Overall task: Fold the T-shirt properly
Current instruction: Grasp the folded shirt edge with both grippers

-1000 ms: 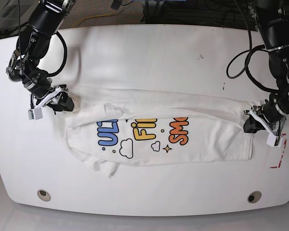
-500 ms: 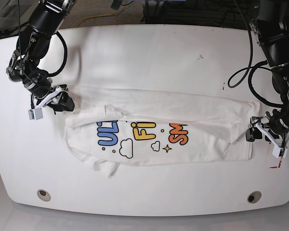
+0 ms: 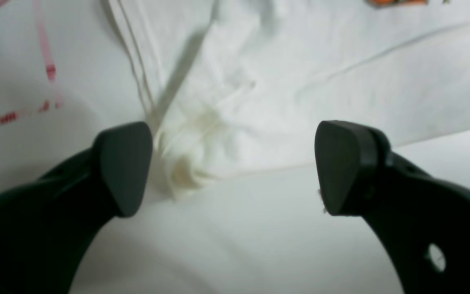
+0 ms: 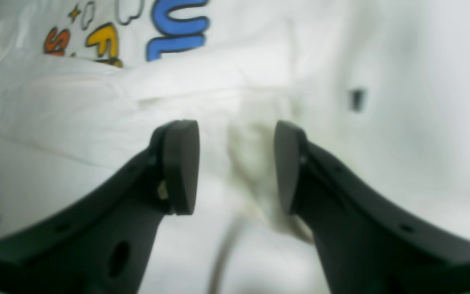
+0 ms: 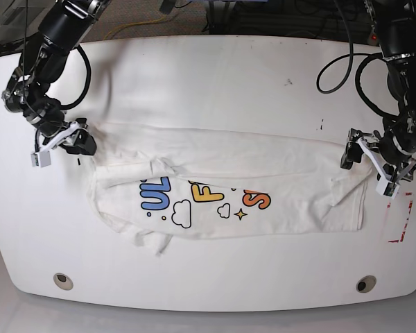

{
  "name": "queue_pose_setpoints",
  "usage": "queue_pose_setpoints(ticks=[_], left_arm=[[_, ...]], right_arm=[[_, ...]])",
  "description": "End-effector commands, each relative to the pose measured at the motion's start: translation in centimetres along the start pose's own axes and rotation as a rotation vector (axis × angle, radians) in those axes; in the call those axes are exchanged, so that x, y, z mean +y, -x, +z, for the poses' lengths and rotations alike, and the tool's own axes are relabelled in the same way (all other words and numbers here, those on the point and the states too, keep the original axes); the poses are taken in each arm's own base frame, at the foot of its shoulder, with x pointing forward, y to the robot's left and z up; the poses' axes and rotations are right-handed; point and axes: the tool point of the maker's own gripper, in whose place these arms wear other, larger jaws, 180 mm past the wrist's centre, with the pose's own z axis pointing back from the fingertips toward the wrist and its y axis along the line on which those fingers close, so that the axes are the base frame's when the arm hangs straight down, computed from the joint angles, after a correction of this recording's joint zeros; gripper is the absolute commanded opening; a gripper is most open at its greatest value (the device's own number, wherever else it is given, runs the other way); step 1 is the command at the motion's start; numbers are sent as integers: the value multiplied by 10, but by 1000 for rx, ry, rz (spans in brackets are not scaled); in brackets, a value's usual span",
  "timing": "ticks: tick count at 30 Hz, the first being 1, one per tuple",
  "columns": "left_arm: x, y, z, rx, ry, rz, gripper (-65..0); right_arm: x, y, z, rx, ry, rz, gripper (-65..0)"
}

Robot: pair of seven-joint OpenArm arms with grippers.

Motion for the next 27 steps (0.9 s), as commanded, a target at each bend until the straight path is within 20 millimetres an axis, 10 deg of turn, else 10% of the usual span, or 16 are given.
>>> queue_pose_setpoints(ticks=[1, 8, 27], left_arm=[[7, -3, 7, -44, -25, -20, -65], [21, 30, -6, 28, -109, -117, -65], [47, 67, -46, -8, -138, -15, -125]], right_arm=[[-4, -20, 9, -47, 8, 25, -365], [-11, 6, 6, 9, 10, -25, -239], [-22, 36, -18, 23, 13, -147, -279]])
